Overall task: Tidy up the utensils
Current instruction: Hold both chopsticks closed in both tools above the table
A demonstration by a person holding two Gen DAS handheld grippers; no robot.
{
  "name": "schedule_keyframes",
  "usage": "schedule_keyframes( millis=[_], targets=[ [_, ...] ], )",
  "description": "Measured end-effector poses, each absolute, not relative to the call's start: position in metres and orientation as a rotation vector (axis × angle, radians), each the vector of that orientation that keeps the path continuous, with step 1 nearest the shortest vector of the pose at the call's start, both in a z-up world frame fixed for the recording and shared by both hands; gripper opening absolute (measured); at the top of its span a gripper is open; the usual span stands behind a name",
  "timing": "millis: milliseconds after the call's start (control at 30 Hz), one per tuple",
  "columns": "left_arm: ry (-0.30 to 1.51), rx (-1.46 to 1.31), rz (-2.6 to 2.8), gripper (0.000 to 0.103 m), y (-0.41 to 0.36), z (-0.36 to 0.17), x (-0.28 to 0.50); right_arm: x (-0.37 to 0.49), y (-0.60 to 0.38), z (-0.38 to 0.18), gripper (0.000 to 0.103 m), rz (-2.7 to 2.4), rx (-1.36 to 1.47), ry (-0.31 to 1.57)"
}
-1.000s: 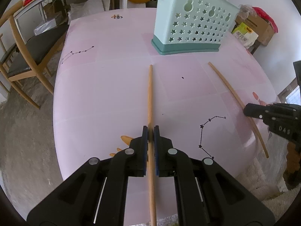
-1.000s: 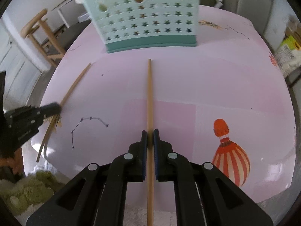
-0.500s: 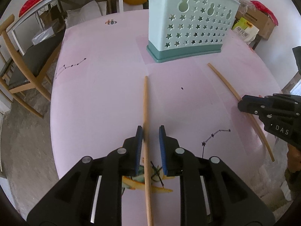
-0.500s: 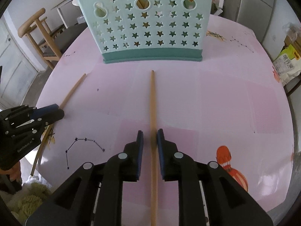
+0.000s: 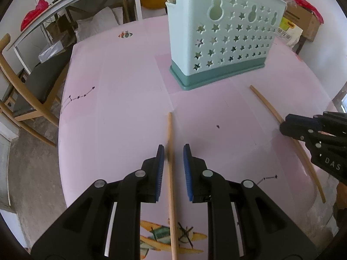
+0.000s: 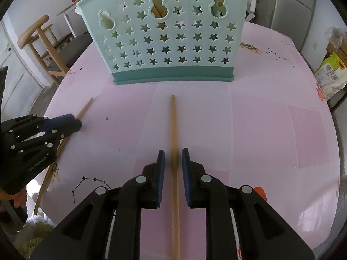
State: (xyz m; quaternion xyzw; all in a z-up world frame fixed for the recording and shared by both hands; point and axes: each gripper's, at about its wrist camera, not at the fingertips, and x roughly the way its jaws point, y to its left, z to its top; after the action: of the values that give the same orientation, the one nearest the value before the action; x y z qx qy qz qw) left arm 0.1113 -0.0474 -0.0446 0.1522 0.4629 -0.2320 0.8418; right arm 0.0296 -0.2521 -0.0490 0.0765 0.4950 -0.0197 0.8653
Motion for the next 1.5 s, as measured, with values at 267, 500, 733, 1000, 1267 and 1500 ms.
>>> schedule_keyframes(
  millis=[267,500,733,1000,1267,1500],
  targets=[
    [0.966,0.344,-0.479,0.013,-0.052,-0.046,0.109,0.028,-0.256,-0.051,0.008,-0.054,0.169,1.024],
    [0.96,0.358,-0.479,0.011,-0.054,-0.045,0.106,0.029,-0.257,-0.05,0.008,-0.055,0.174,1.024],
    [0.959,0.364,-0.48,0.01,-0.053,-0.045,0.106,0.03,-0.257,-0.05,0.008,-0.056,0.181,1.026],
    [0.959,0.363,-0.48,0.01,-0.054,-0.045,0.106,0.031,-0.257,-0.05,0.008,-0.055,0.181,1.026],
    [0.955,0.37,-0.48,0.01,-0.057,-0.044,0.106,0.031,-0.257,-0.05,0.008,-0.054,0.181,1.026],
    [0.954,0.337,-0.502,0.01,-0.055,-0.045,0.121,0.033,-0.256,-0.05,0.008,-0.058,0.176,1.024]
  ],
)
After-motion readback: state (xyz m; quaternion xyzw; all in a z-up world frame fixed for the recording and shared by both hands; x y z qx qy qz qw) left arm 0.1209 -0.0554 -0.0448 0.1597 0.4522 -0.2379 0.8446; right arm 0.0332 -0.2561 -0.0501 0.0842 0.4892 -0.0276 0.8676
